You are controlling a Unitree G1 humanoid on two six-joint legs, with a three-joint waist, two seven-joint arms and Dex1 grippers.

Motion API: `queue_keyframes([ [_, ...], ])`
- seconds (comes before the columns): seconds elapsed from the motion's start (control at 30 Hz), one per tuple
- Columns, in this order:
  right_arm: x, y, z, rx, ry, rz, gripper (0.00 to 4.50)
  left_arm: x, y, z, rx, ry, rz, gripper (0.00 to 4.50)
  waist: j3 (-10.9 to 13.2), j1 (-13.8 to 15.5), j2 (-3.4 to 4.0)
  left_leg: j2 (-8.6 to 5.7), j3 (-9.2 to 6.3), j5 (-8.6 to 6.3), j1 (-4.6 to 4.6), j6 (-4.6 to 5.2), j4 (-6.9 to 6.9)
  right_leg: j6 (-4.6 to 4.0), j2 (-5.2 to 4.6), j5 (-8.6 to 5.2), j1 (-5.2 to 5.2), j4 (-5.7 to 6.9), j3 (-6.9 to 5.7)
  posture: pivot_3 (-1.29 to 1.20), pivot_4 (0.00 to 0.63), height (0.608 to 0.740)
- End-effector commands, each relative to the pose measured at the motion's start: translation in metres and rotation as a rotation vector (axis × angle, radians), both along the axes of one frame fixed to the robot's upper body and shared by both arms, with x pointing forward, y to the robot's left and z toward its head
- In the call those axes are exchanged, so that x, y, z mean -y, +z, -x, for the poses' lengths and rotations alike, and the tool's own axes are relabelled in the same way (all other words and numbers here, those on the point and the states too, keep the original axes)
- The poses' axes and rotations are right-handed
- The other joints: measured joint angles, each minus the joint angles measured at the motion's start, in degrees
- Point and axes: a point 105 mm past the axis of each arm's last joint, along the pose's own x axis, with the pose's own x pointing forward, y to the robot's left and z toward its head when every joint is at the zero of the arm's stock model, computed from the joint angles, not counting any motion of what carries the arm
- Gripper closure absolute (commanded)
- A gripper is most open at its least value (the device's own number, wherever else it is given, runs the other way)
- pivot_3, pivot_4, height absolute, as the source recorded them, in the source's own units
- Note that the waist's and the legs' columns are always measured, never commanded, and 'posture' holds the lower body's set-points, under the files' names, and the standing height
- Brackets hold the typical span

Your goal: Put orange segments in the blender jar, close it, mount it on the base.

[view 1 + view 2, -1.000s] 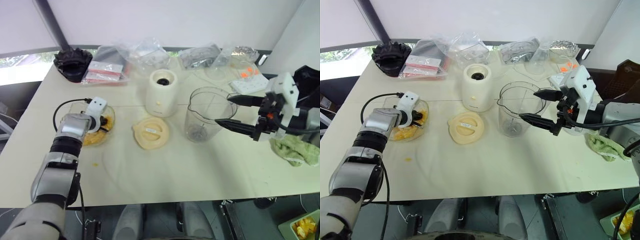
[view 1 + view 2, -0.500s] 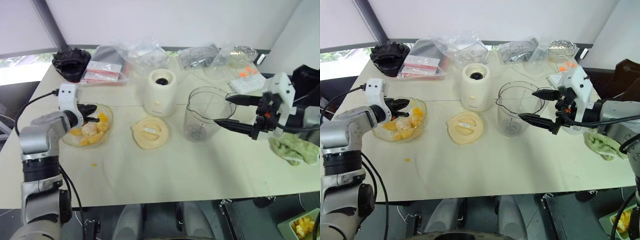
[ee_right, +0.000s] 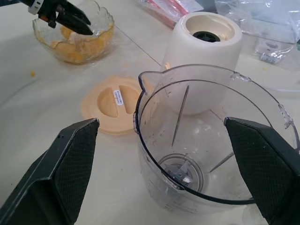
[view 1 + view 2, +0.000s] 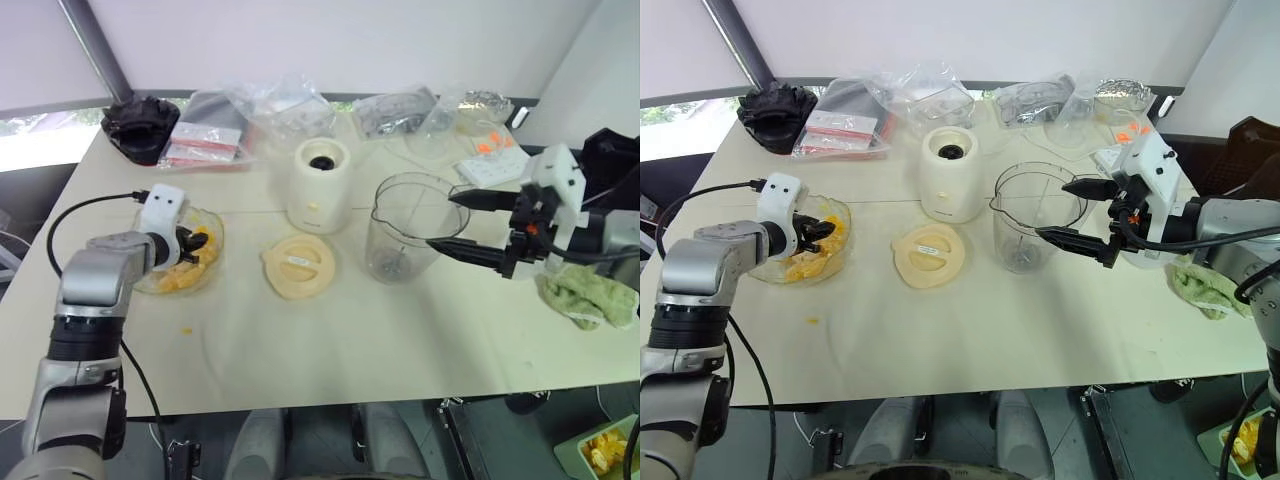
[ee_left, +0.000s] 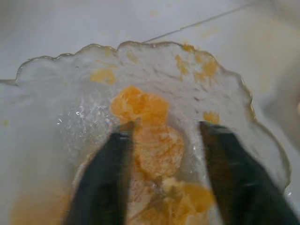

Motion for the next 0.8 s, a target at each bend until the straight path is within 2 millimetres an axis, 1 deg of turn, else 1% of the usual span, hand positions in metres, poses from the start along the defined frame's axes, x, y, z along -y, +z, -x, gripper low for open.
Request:
queue_keyframes([
  [0.03, -0.002, 0.011, 0.003, 0.057, 0.01, -0.003, 0.0, -0.016, 0.019, -0.009, 0.039, 0.071, -0.079, 0.55, 0.0, 0.0, 0.0, 0.0, -0.01, 0.0, 0.0, 0.0, 0.0, 0.0, 0.01, 0.0, 0.0, 0.0, -0.01, 0.0, 0.15, 0.74],
  [0.07, -0.003, 0.011, 0.003, 0.056, 0.008, -0.005, 0.0, -0.018, 0.019, -0.009, 0.032, 0.085, -0.08, 0.07, 0.0, 0.0, 0.0, 0.0, -0.01, 0.0, 0.0, 0.0, 0.0, 0.0, 0.0, 0.0, 0.0, 0.0, -0.01, 0.0, 0.15, 0.74],
  [0.2, -0.003, 0.008, 0.005, 0.049, 0.005, -0.009, 0.0, -0.019, 0.018, -0.006, 0.003, 0.06, -0.105, 0.07, 0.0, 0.0, 0.0, 0.0, 0.0, 0.0, -0.01, 0.0, -0.02, 0.01, -0.02, -0.01, 0.0, -0.03, -0.01, 0.0, 0.15, 0.74],
  [0.37, -0.004, 0.006, 0.005, 0.043, 0.004, -0.011, 0.0, -0.027, 0.004, -0.003, -0.059, 0.031, -0.159, 0.07, 0.0, -0.1, 0.0, 0.01, 0.0, 0.0, -0.02, 0.0, -0.03, 0.0, -0.02, 0.0, -0.03, -0.02, -0.01, 0.0, 0.15, 0.74],
  [0.6, -0.006, 0.005, 0.004, 0.037, 0.011, -0.01, 0.0, -0.02, -0.016, -0.008, -0.112, -0.113, -0.256, 0.07, 0.0, 0.2, 0.0, 0.02, 0.0, 0.0, -0.04, 0.0, -0.03, -0.01, -0.05, -0.01, -0.03, -0.04, -0.01, 0.0, 0.15, 0.74],
  [0.67, -0.006, 0.005, 0.005, 0.038, 0.012, -0.008, 0.0, -0.02, -0.017, -0.01, -0.118, -0.136, -0.274, 0.07, 0.0, 0.2, 0.0, 0.02, 0.0, 0.0, -0.04, 0.0, -0.03, -0.01, -0.07, -0.01, -0.04, -0.05, -0.01, 0.0, 0.15, 0.74],
  [0.8, -0.005, 0.004, 0.006, 0.036, 0.008, -0.005, 0.0, -0.023, -0.015, -0.012, -0.148, -0.129, -0.273, 0.07, 0.0, 0.2, 0.0, 0.02, 0.0, 0.0, -0.07, 0.0, -0.03, -0.02, -0.07, -0.01, -0.06, -0.05, -0.01, 0.0, 0.15, 0.74],
])
